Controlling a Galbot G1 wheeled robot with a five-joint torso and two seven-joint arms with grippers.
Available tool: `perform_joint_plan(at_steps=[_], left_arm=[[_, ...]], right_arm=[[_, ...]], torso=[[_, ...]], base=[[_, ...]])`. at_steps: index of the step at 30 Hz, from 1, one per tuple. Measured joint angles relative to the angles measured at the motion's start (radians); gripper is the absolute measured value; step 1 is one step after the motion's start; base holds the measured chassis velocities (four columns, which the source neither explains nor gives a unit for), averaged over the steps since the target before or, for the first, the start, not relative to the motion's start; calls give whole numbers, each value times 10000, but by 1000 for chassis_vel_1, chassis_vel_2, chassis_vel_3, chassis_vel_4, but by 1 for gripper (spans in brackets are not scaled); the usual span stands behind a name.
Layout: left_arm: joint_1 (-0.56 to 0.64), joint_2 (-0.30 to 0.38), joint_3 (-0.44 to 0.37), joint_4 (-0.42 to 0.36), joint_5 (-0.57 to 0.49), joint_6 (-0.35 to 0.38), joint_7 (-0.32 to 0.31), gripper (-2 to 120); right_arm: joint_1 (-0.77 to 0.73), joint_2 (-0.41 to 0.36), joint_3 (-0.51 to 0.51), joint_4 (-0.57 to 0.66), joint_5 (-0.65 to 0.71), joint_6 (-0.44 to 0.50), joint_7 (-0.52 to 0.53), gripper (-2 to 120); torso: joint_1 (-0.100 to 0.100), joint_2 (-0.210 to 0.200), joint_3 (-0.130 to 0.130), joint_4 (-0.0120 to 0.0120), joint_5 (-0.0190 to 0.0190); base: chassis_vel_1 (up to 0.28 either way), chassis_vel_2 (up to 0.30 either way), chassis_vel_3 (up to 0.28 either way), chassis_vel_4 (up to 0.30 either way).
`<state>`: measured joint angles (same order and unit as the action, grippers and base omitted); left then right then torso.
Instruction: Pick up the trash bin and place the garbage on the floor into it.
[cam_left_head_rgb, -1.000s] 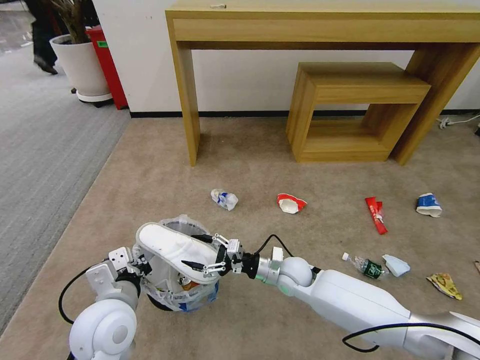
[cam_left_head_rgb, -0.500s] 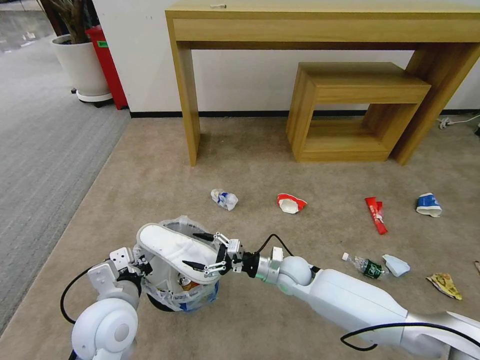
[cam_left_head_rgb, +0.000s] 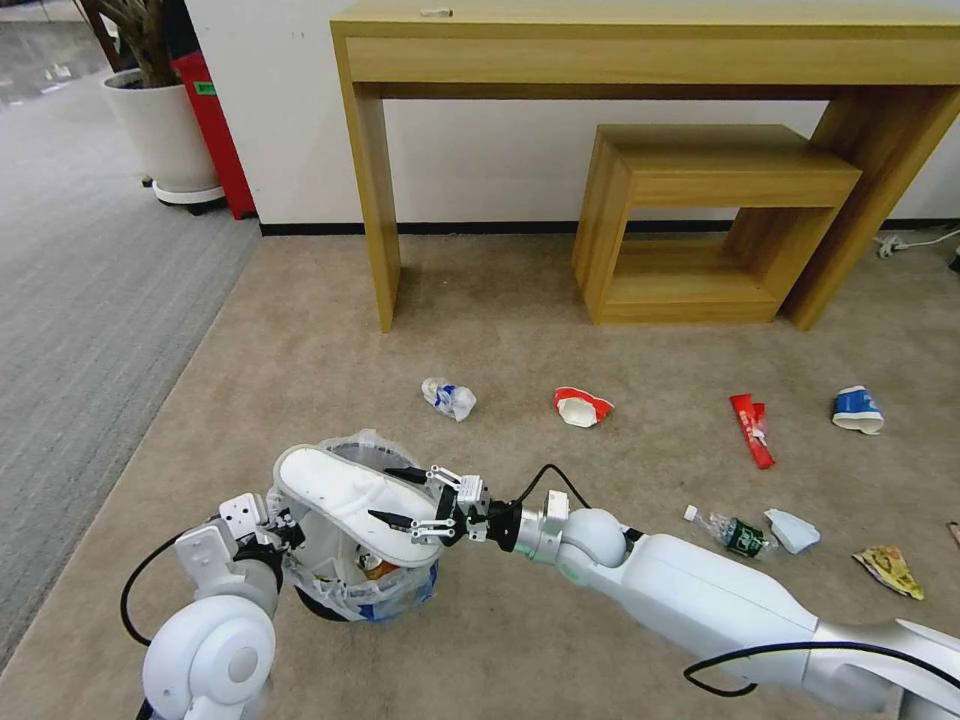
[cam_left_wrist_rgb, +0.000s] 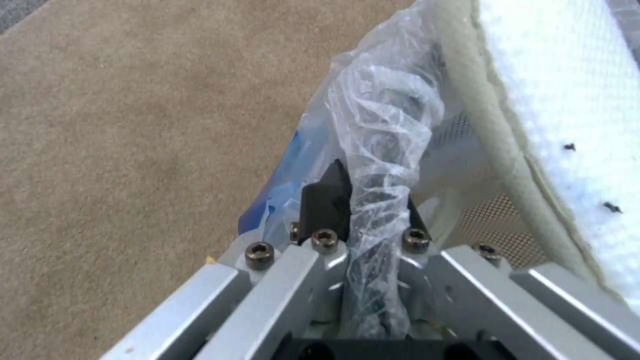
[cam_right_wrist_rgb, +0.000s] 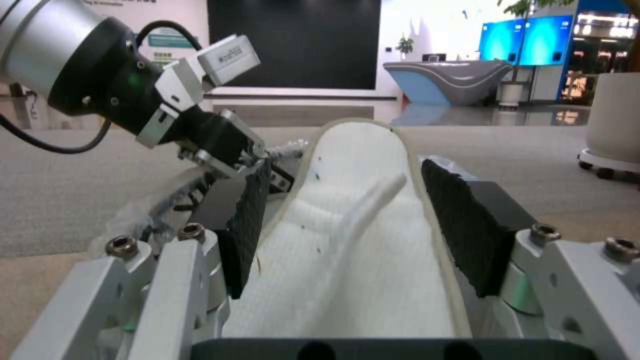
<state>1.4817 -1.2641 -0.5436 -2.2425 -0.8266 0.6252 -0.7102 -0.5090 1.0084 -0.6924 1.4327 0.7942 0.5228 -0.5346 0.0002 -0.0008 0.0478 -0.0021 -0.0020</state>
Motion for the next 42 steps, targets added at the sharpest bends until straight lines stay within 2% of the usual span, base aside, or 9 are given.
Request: perform_joint_plan(at_steps=[11,18,20,23,28,35,37,40,42], left_arm=[[-36,51,-77,-39,-113,-4,-5,1],[-64,56,-90,-67,-158,-4,-18,1],[-69,55,-90,-66,-160,-4,-20,1],[-108,52,-83,-67,-172,-4,-26,1],[-111,48,-69,-73,-175,-4,-29,1],[-120,24,-69,-54,-174,-4,-30,1],[-140,17,-75,29,-168,-4,-27,1],[-150,4,-70,76,-160,-4,-25,1],[-157,-8,-50,107,-146,-8,-20,1]], right_arm=[[-35,-74,47,3,-52,4,-2,58],[-26,-53,55,-76,-105,40,-3,43],[-21,-50,56,-84,-110,41,-4,42],[-9,-29,56,-150,-167,69,-17,33],[23,-17,39,-224,-178,69,-29,32],[21,-60,105,-230,-102,78,-25,37],[-52,-89,315,-78,-5,75,6,47],[-110,-99,476,31,-2,55,41,54],[-166,-135,670,187,-4,-6,134,65]], torso=[[0,0,0,0,0],[-1,0,0,0,0],[0,0,0,0,-1],[0,0,0,0,0],[-1,0,0,0,0],[-1,0,0,0,0],[0,0,0,0,0],[0,0,0,0,0],[-1,0,0,0,0]], base=[[0,0,0,0],[0,0,0,0],[0,0,0,0],[0,0,0,0],[0,0,0,0],[0,0,0,0],[0,0,0,0],[0,0,0,0],[0,0,0,0]])
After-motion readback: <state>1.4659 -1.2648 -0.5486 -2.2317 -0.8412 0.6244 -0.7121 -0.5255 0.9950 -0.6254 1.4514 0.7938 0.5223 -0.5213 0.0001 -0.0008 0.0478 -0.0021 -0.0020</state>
